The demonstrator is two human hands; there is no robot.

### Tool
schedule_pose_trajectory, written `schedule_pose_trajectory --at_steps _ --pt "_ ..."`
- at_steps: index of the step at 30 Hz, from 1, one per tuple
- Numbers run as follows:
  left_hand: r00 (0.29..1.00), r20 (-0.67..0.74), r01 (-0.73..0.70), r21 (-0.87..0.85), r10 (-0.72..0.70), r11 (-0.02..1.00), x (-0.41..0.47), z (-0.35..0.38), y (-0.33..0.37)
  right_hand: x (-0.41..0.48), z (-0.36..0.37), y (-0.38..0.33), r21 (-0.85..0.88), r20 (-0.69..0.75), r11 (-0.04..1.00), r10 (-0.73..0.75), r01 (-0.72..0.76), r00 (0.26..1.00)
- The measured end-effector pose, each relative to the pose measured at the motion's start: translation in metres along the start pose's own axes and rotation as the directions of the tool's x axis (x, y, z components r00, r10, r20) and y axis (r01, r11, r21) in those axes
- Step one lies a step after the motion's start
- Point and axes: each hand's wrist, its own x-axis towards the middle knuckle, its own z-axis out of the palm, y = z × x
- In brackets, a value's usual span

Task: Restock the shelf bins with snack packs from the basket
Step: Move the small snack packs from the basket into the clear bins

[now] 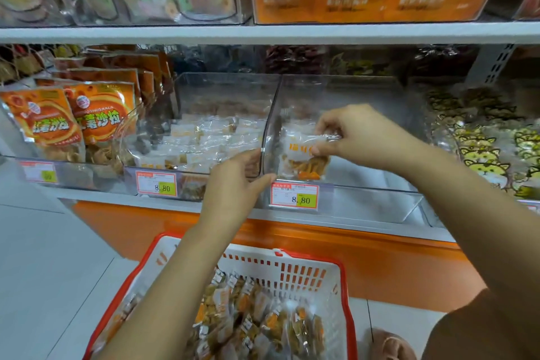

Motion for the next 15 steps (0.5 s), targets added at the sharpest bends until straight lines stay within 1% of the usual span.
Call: schedule_pose_trajectory --at_steps 5,8,10,15 --pt "1.000 -0.001 -0.031 0.038 0.031 0.999 -0.001 -0.003 0.000 0.014 0.038 0.002 0.007 0.162 0.999 0.037 -0.039 0.986" --pt "0.999 0.006 -0.037 0.037 0.037 0.999 -0.002 -0.004 -0.001 0.016 0.053 0.005 0.007 0.216 0.999 0.051 -0.054 0.975" --pt "0.999 0.007 -0.038 0.028 0.038 0.999 -0.002 -0.004 -0.001 0.017 0.058 0.006 -0.021 0.219 0.999 0.051 -0.047 0.974" --pt "0.999 0.003 -0.036 0.011 0.036 0.999 -0.004 -0.005 0.001 0.016 0.061 0.010 0.007 0.169 0.997 0.076 -0.079 0.983"
